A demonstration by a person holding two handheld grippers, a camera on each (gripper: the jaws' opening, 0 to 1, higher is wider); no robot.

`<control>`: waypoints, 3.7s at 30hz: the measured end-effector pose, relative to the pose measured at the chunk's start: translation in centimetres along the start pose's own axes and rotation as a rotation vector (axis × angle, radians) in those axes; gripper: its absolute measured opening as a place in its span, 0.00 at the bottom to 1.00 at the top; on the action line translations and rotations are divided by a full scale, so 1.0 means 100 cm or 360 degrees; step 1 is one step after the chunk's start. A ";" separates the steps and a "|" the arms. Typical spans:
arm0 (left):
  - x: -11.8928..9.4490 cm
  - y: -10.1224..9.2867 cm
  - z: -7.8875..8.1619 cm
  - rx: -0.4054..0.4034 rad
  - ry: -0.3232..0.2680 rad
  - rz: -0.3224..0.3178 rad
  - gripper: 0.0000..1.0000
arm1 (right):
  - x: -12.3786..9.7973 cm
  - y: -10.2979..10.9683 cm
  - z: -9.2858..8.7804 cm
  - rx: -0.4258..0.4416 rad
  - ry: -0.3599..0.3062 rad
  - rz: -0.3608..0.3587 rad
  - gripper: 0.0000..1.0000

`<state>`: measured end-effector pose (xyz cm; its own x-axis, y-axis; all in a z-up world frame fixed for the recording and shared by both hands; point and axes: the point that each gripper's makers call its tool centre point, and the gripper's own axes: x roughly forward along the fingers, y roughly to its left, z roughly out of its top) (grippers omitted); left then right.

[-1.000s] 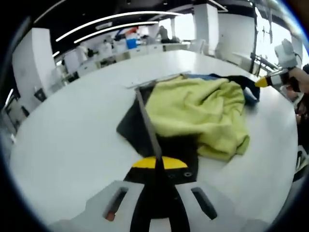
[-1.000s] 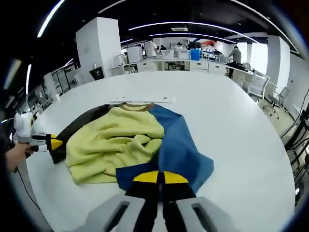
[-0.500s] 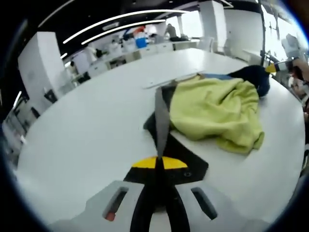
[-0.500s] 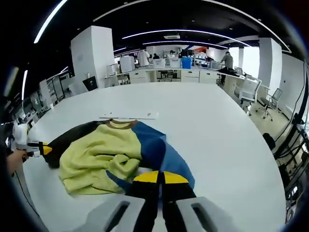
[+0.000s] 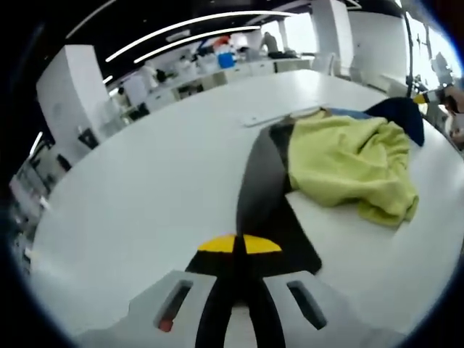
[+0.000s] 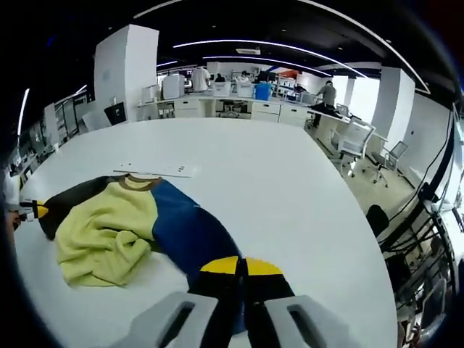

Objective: Fold the garment on the visible template until the final outline fits inside the template.

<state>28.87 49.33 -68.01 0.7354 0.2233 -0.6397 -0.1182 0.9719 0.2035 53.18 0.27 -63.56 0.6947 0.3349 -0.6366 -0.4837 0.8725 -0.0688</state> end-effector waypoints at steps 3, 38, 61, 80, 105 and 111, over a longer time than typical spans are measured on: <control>0.007 0.009 -0.005 0.0006 0.0039 0.0036 0.00 | 0.006 -0.012 -0.002 0.0028 0.0026 -0.0025 0.00; 0.042 0.064 -0.032 0.0018 0.0208 0.0167 0.00 | 0.061 -0.071 -0.041 -0.0170 0.0321 -0.0193 0.00; 0.031 0.076 -0.018 -0.0027 0.0139 0.0191 0.23 | 0.053 -0.062 -0.026 -0.0039 0.0195 -0.0133 0.11; -0.010 0.014 0.022 0.0021 -0.0150 -0.0014 0.71 | 0.010 0.026 -0.005 -0.0036 -0.0004 0.0309 0.54; -0.027 -0.097 0.015 0.0002 -0.0279 -0.0388 0.79 | -0.007 0.146 -0.057 -0.0284 -0.0019 0.0729 0.51; -0.025 -0.122 0.008 -0.0001 -0.0274 -0.0457 0.71 | -0.001 0.163 -0.070 -0.0326 -0.0004 0.0783 0.49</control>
<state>29.03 36.84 -68.28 0.8405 -0.0755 -0.5364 0.1098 0.9934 0.0322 41.53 11.94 -69.95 0.3610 0.6880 -0.6295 -0.8465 0.5250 0.0884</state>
